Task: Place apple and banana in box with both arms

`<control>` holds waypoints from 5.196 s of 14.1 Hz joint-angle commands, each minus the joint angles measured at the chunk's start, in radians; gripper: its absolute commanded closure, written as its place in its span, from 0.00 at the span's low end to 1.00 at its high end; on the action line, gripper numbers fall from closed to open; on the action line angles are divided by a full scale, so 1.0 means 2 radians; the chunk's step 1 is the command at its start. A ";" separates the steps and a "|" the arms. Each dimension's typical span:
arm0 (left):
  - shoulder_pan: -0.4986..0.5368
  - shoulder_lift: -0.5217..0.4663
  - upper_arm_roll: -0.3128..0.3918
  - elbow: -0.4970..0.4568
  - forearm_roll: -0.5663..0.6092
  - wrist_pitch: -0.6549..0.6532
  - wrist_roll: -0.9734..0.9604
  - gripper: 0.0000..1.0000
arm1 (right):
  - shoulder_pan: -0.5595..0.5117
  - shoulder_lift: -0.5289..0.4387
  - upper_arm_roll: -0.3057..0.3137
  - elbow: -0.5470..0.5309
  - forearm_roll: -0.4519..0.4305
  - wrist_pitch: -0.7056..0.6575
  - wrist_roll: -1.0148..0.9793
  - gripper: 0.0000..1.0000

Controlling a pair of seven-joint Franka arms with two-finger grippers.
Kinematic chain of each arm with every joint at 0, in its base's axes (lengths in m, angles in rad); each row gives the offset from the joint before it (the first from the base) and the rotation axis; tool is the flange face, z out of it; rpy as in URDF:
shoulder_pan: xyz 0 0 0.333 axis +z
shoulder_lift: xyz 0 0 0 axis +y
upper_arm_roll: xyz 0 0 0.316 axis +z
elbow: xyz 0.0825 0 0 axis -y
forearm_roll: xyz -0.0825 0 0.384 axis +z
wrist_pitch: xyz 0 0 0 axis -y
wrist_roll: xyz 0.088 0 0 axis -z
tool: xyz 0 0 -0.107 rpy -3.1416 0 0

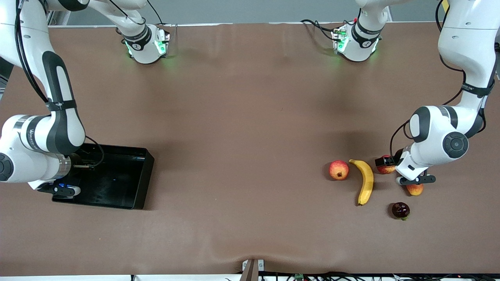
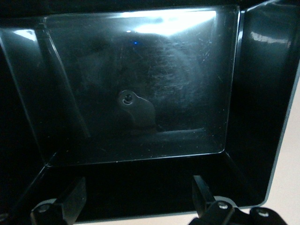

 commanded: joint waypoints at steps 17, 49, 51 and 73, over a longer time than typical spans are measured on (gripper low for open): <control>-0.007 -0.048 -0.044 0.069 0.007 -0.105 -0.055 1.00 | -0.109 0.078 0.001 0.040 -0.008 0.125 -0.116 0.00; -0.005 -0.070 -0.108 0.157 0.006 -0.220 -0.105 1.00 | -0.085 0.050 0.150 0.037 0.021 0.101 -0.011 1.00; -0.007 -0.070 -0.108 0.158 0.005 -0.219 -0.105 1.00 | -0.044 0.051 0.150 0.035 0.022 0.101 0.029 1.00; -0.200 -0.031 -0.107 0.177 -0.004 -0.164 -0.404 1.00 | 0.199 0.061 0.149 -0.023 0.020 0.183 0.217 0.01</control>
